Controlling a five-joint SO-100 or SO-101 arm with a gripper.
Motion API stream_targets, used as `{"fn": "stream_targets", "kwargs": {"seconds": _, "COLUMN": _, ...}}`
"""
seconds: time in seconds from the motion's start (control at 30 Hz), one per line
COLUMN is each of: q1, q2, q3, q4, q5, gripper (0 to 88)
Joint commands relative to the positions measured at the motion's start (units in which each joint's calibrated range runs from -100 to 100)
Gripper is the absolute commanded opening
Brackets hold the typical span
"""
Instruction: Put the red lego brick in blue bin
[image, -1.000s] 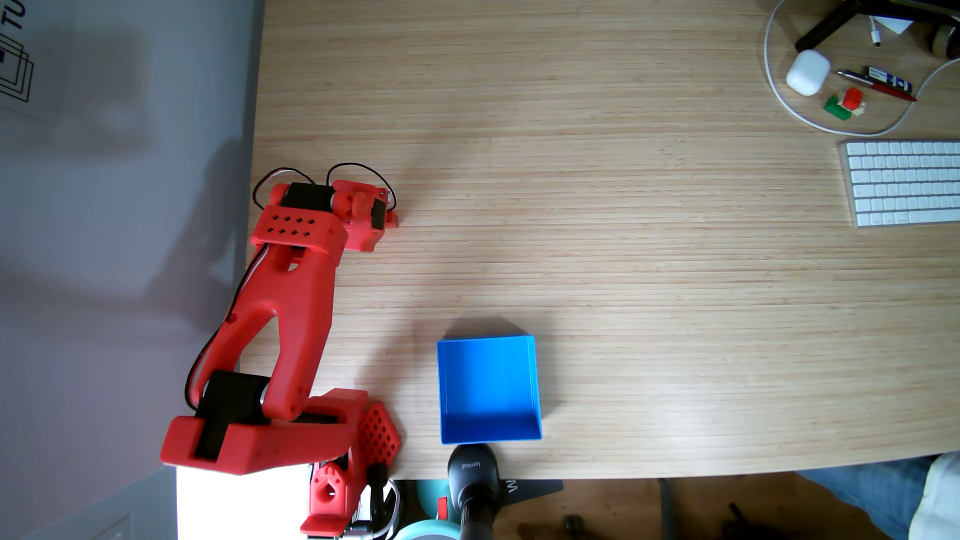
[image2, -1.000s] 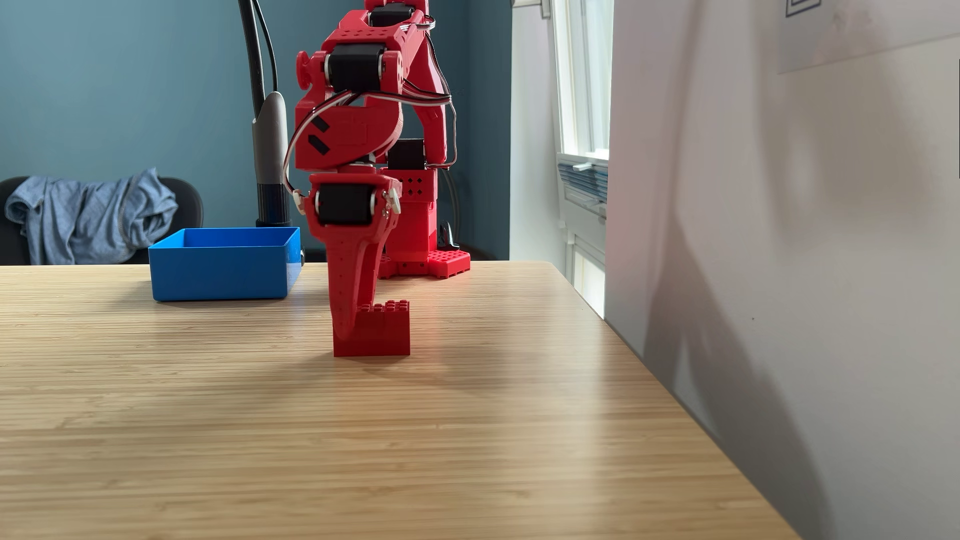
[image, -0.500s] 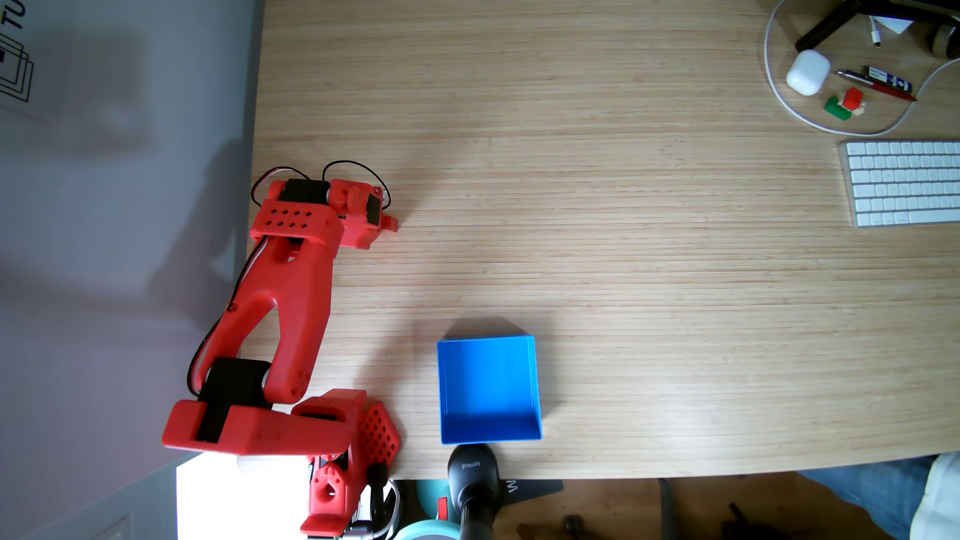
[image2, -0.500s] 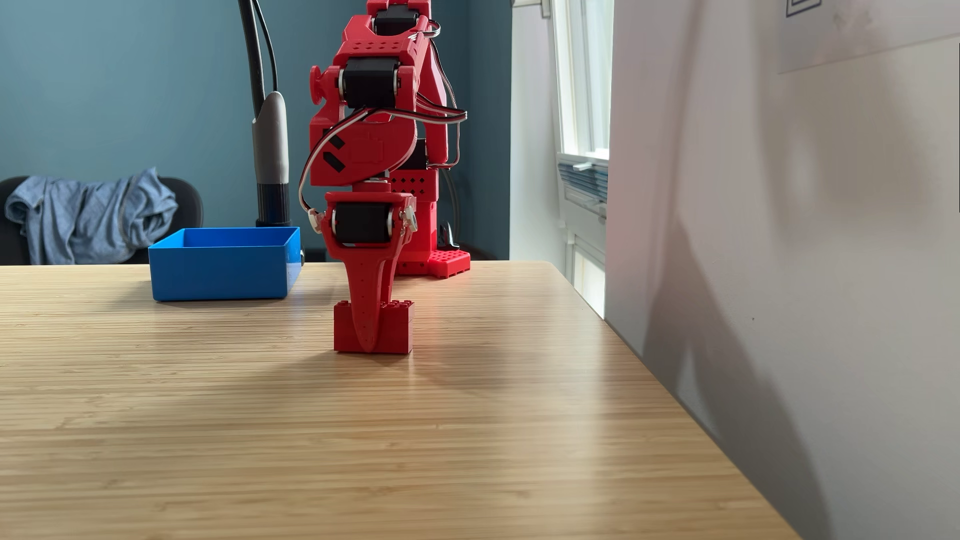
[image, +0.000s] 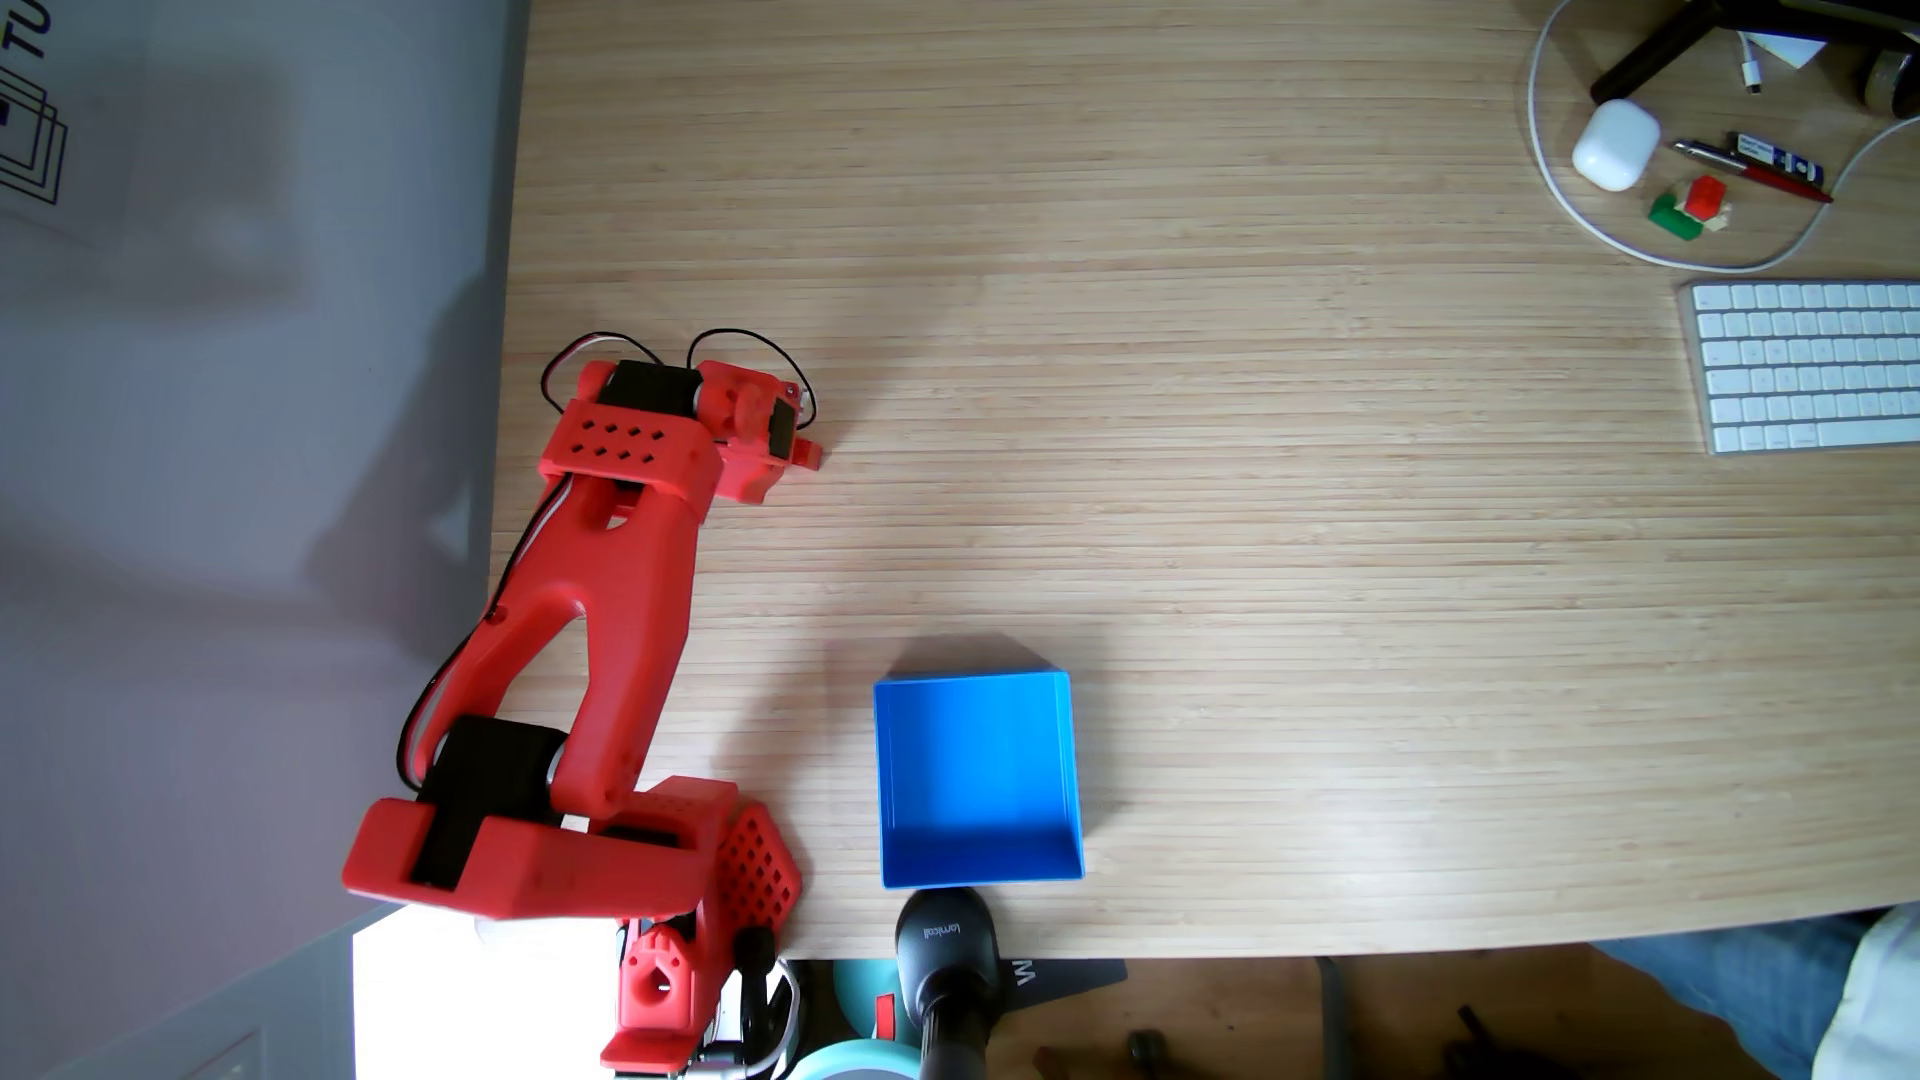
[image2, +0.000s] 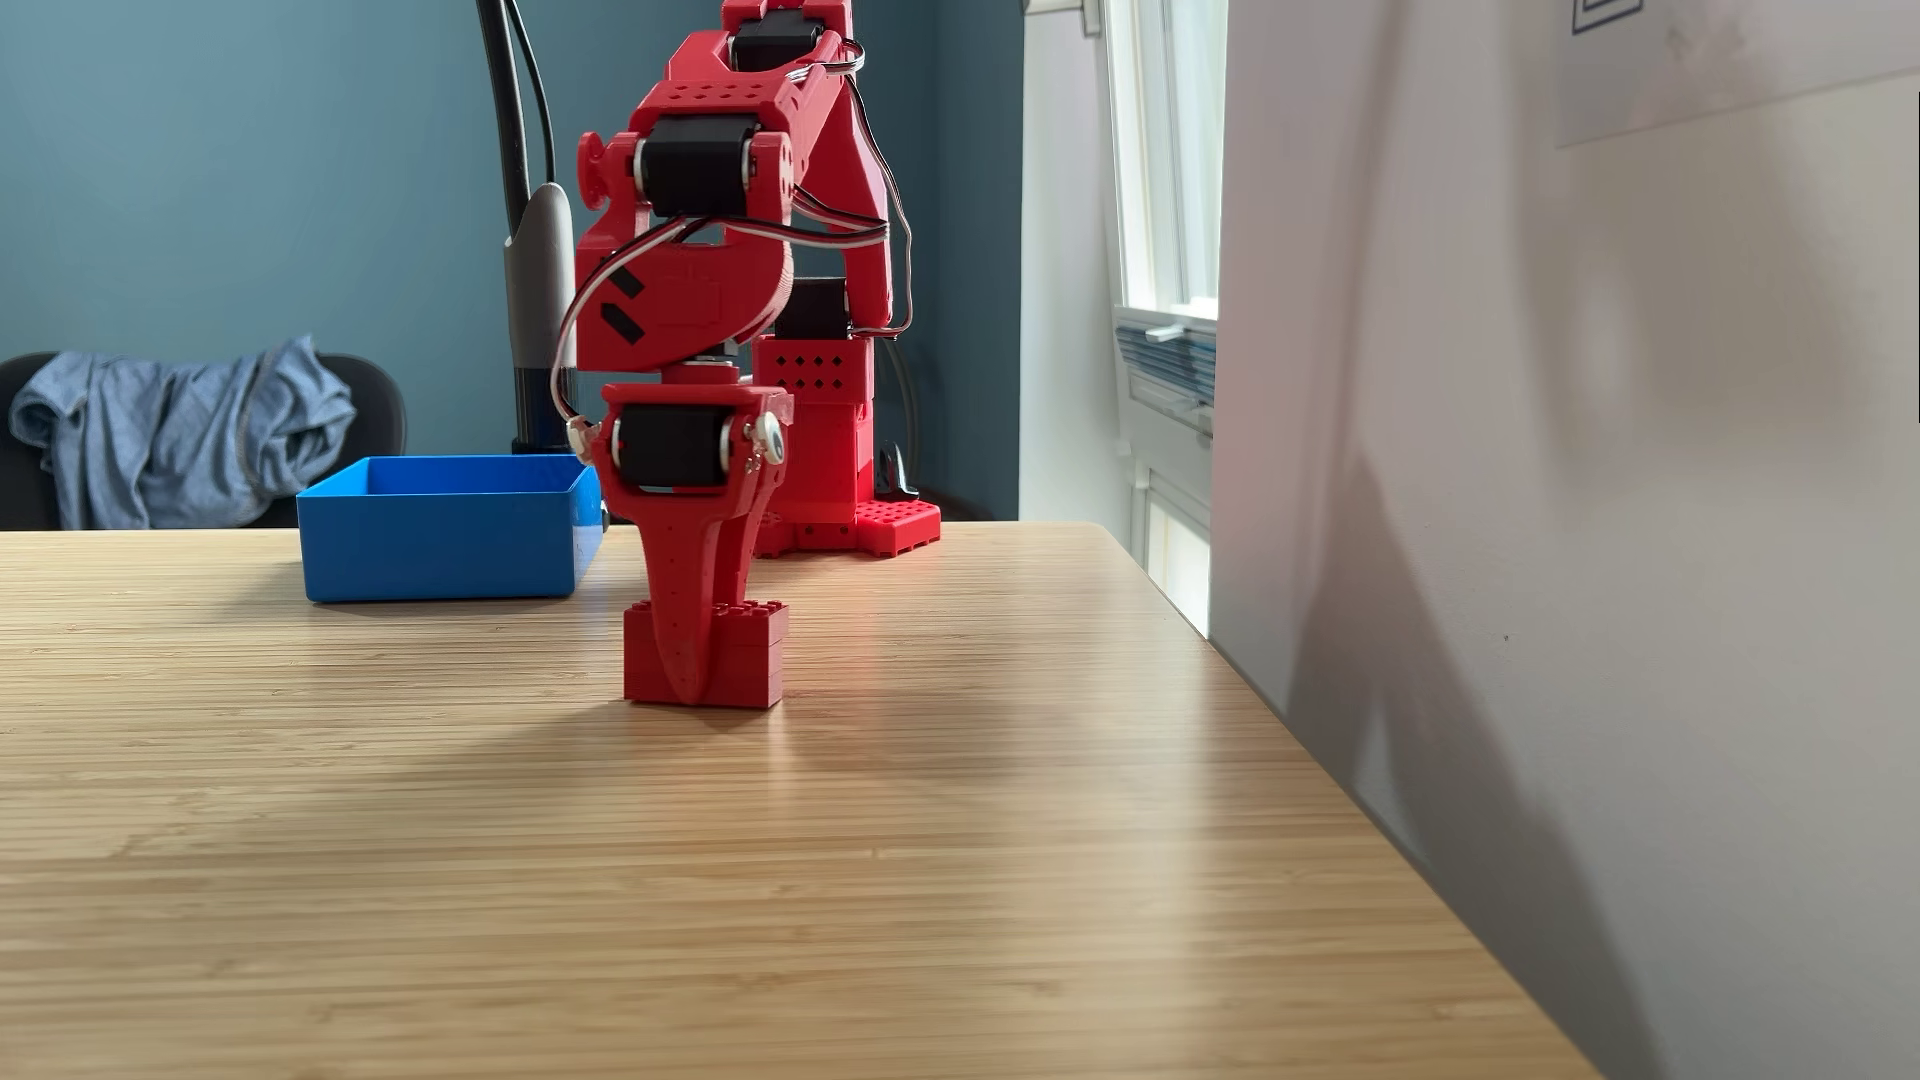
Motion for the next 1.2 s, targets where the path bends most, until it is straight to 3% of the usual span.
{"fn": "stream_targets", "kwargs": {"seconds": 0.0, "q1": 2.74, "q2": -2.23, "q3": -4.04, "q4": 6.21, "q5": -0.59, "gripper": 0.0}}
{"fn": "stream_targets", "kwargs": {"seconds": 0.6, "q1": 16.16, "q2": -18.97, "q3": -4.77, "q4": 16.44, "q5": 2.78, "gripper": 0.0}}
{"fn": "stream_targets", "kwargs": {"seconds": 1.17, "q1": 37.94, "q2": -28.83, "q3": -1.59, "q4": 24.64, "q5": 9.82, "gripper": 0.0}}
